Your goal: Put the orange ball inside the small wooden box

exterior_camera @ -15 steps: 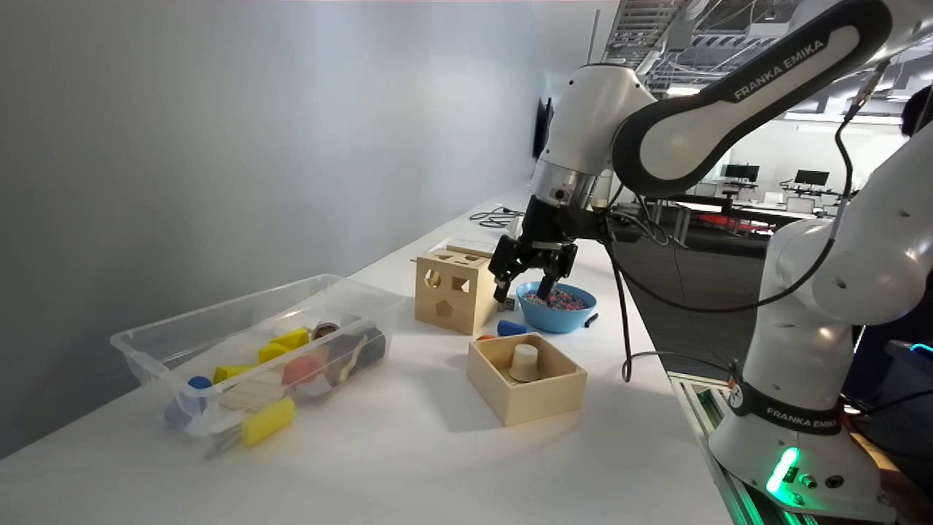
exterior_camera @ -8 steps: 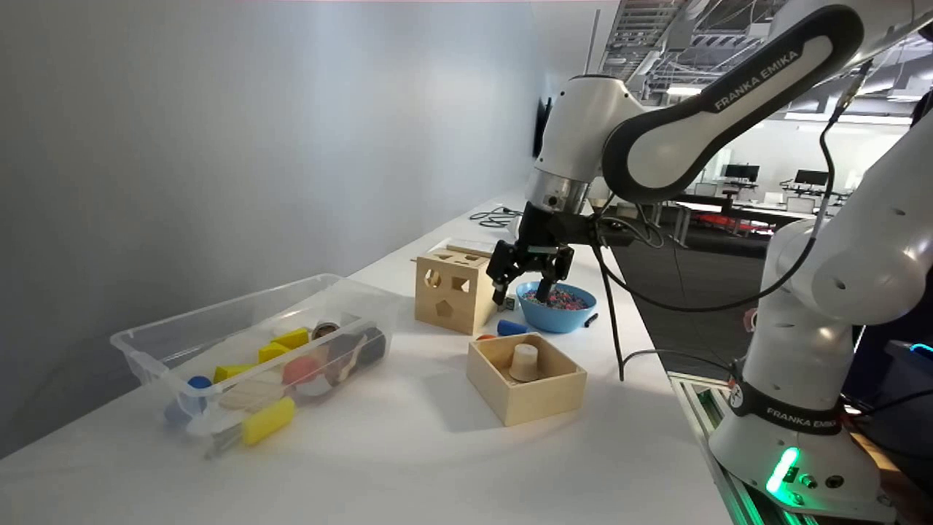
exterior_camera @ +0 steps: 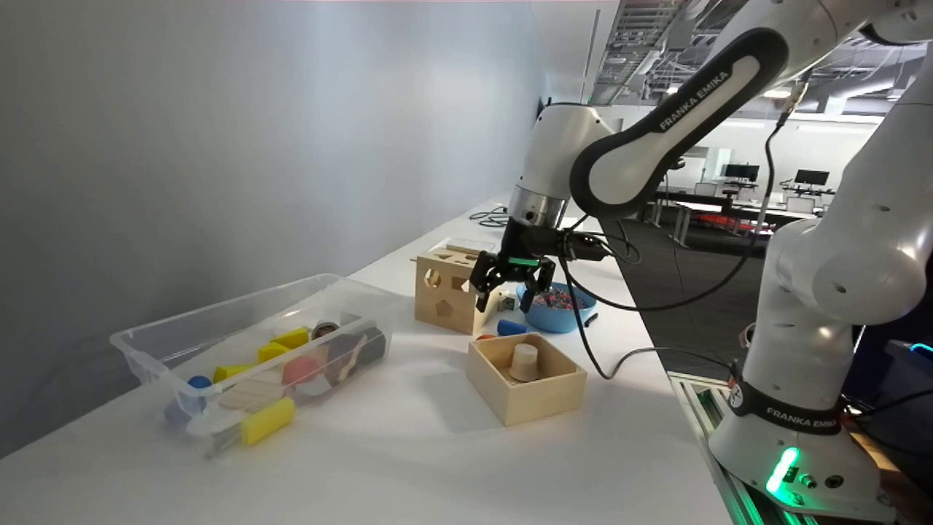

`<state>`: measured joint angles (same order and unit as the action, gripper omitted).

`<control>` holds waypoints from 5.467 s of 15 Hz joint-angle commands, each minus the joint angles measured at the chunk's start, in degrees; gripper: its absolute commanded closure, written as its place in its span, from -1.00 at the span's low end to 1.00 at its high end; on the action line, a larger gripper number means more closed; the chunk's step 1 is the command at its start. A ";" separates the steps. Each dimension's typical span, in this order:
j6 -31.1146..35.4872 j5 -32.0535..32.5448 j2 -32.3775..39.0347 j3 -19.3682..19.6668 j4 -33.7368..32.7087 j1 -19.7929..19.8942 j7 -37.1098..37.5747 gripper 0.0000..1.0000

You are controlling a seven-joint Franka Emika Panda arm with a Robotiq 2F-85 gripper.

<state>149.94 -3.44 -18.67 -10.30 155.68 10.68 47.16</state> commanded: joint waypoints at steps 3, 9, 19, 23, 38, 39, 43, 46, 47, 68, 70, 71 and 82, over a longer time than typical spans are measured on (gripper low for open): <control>3.53 -8.76 8.68 3.85 -4.89 -6.43 -0.81 -1.00; 2.39 -14.63 10.19 5.11 -5.62 -10.42 -2.20 -1.00; -0.87 -9.94 9.26 6.51 -4.85 -9.37 -1.70 -1.00; -2.73 -8.63 9.71 6.51 -4.62 -8.95 -0.33 -1.00; 4.70 1.98 13.16 6.31 -3.89 -7.83 2.90 -1.00; 5.29 2.23 13.54 6.39 -3.91 -7.92 3.00 -1.00; 6.49 2.15 14.45 6.72 -3.86 -8.22 2.66 -0.18; 6.91 2.50 14.17 6.95 -3.70 -8.19 2.57 0.24; 6.63 2.15 13.59 6.96 -3.60 -8.31 2.30 0.33; -11.55 0.03 -9.01 0.44 1.99 -14.60 -4.33 0.33; -9.90 -1.44 -7.06 0.58 1.99 -14.73 -5.17 0.33; -9.84 -1.80 -6.22 0.51 2.00 -14.62 -5.33 0.33; -11.73 -2.43 -0.78 0.03 2.08 -14.86 -4.48 -0.94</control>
<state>138.64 -3.83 -19.87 -10.34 157.79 -3.82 43.64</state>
